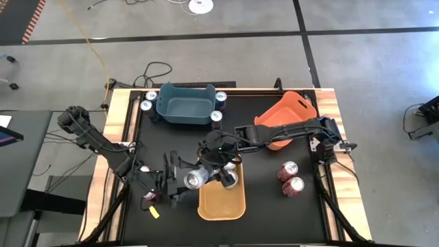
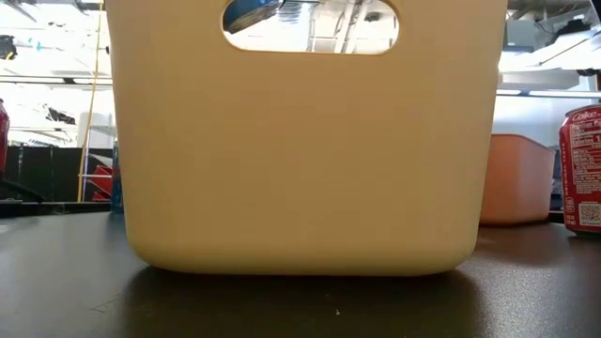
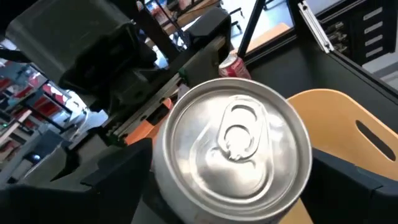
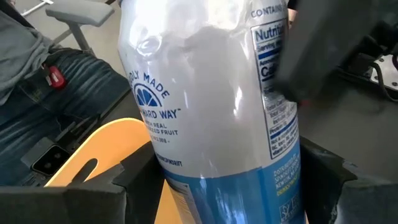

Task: Sort soda cans
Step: Adjust the blue white soda can in the yellow bin

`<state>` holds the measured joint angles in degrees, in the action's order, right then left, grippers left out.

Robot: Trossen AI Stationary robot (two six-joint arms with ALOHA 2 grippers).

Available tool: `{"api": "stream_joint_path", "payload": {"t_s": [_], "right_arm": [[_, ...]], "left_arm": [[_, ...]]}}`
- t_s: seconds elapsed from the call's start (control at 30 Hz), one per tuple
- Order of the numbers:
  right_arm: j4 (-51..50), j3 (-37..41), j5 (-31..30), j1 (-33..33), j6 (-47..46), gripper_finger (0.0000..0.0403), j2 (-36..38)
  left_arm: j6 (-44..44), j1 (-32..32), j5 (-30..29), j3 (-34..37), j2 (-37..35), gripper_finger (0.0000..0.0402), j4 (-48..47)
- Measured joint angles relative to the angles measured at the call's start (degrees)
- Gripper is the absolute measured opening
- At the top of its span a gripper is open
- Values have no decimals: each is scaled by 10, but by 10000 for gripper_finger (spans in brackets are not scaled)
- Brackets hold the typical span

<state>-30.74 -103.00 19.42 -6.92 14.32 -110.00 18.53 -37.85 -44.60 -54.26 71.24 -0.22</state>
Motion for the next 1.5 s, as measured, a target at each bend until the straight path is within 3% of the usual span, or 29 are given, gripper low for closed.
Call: {"api": "stream_joint_path", "payload": {"t_s": [0.2, 0.3, 0.53, 0.67, 0.8, 0.93, 1.03, 1.23, 1.5], "right_arm": [[-2, 0, 2, 3, -8, 292, 0], [-1, 0, 4, 3, -21, 297, 0], [-51, -1, 6, 3, -73, 383, 24], [-120, -2, -8, 7, -127, 383, 57], [-183, -2, -128, 9, -181, 365, 104], [-205, -2, -254, 11, -203, 358, 170], [-208, -2, -315, 11, -214, 356, 223], [-238, 11, -389, 5, -231, 356, 304], [-221, 132, -431, 7, -284, 356, 380]], "left_arm": [[-4, 0, 5, 0, 0, 300, 0], [-14, 0, 6, 0, 0, 297, 1], [-50, 0, -1, 0, -2, 297, 3], [-75, 5, 7, 2, -1, 297, -21], [-100, 18, 26, 2, 0, 297, -22], [-156, 60, 123, 1, 17, 297, -18], [-181, 74, 129, 1, 31, 297, -23], [-253, 87, 144, -10, 61, 297, -36], [-305, 88, 150, -43, 136, 297, -53]]}}
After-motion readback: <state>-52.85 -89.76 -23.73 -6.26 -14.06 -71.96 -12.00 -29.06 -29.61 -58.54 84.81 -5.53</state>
